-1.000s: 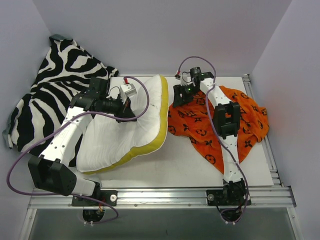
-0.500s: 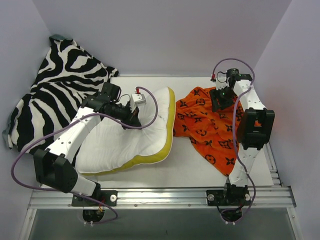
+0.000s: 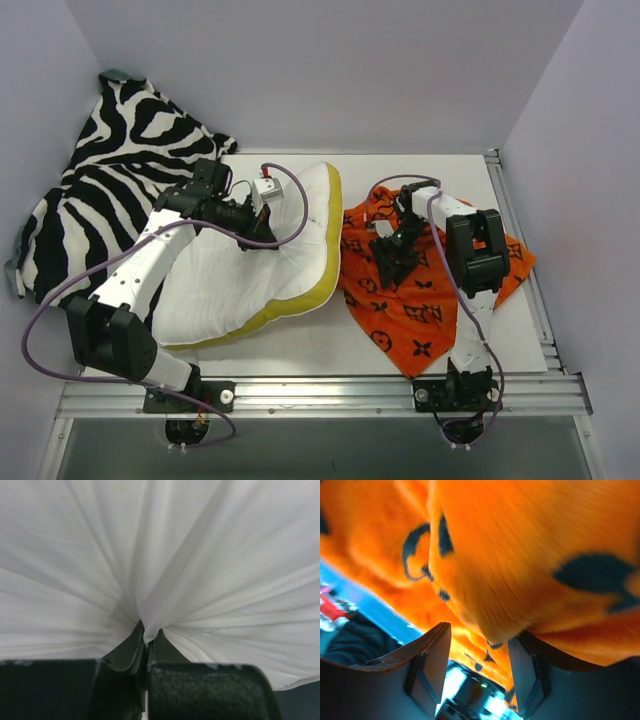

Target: Put the pillow into the pillowcase

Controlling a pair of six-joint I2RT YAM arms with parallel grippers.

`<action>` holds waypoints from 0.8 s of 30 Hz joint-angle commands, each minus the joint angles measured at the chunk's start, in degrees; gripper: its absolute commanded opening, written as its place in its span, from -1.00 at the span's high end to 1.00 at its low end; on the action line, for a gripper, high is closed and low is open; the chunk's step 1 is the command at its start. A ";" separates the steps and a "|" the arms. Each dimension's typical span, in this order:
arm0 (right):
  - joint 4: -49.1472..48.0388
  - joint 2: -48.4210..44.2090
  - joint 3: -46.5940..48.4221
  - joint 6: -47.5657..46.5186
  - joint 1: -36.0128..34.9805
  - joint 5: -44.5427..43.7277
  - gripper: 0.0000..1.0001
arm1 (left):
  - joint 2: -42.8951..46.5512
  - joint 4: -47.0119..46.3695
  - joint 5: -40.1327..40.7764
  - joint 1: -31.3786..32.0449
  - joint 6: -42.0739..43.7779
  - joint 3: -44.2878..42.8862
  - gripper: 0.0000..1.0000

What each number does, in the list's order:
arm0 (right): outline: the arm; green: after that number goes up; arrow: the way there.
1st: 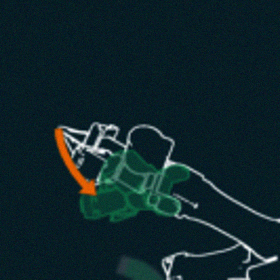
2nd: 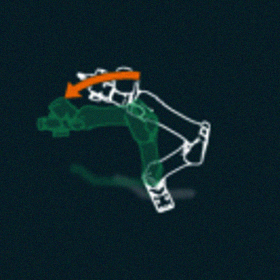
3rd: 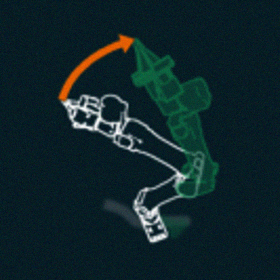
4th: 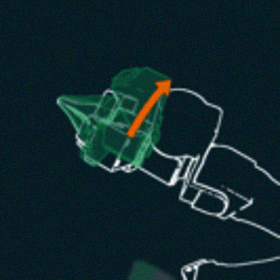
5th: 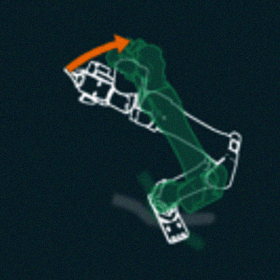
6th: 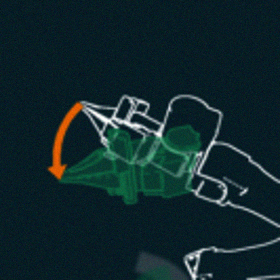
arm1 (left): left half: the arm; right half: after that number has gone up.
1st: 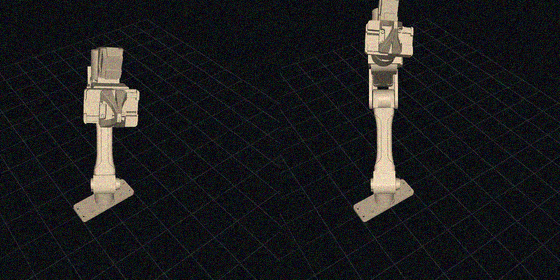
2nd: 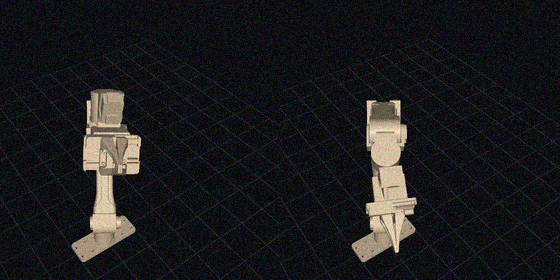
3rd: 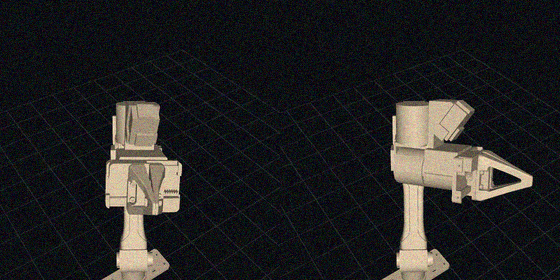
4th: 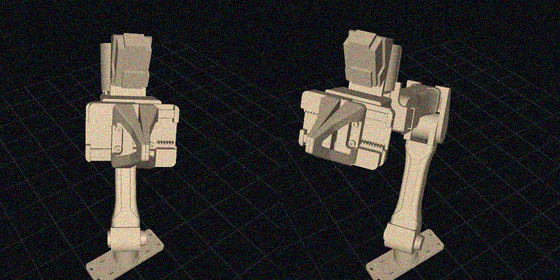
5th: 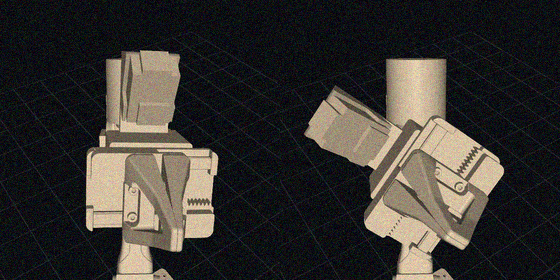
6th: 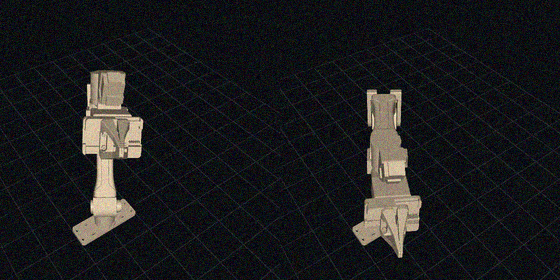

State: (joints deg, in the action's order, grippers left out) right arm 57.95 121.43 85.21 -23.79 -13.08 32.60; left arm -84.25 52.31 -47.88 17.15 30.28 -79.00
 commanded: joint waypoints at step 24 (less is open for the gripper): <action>-4.60 -2.51 2.77 5.51 1.92 -1.83 0.31 | 0.93 2.18 2.88 -1.41 3.38 0.60 1.00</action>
State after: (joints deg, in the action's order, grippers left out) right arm 51.35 118.39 88.44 -18.02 -11.29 30.28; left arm -84.25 52.45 -47.97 17.12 32.32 -78.65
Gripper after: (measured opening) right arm 0.354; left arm 0.026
